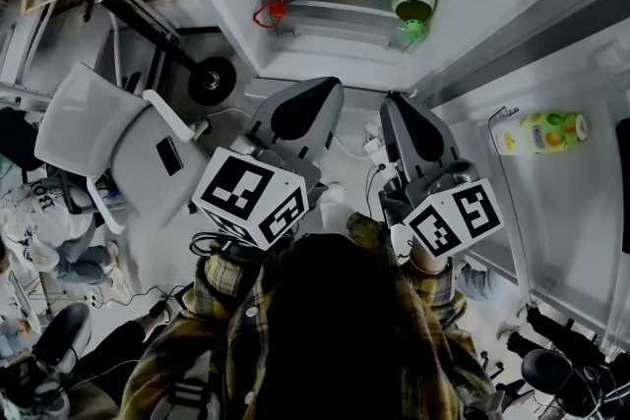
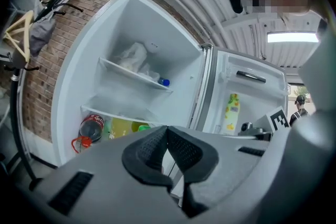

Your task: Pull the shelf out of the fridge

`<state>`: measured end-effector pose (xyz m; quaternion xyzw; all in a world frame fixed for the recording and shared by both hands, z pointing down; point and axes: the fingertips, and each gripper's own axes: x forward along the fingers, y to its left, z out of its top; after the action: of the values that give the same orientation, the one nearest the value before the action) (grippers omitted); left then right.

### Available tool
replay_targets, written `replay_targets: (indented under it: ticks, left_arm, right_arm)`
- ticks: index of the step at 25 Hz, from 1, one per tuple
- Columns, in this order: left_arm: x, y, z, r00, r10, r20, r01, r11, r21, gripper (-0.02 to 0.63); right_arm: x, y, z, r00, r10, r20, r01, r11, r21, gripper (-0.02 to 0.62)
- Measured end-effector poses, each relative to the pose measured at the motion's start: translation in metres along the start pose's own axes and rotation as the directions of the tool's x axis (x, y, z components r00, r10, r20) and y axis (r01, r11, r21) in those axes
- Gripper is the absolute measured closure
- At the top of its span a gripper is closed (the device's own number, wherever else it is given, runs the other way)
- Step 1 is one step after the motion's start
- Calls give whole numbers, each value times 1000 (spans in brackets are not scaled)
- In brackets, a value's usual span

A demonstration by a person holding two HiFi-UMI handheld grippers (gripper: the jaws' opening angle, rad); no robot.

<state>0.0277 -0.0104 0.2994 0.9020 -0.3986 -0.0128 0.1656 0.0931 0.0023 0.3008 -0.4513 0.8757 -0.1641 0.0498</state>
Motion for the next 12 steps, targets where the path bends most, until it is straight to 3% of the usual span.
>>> replay_targets:
  ticks: [12]
  left_arm:
    - [59, 46, 34, 996, -88, 3, 88, 996, 14, 603]
  right_arm:
    - [68, -34, 28, 998, -57, 36, 57, 998, -6, 578]
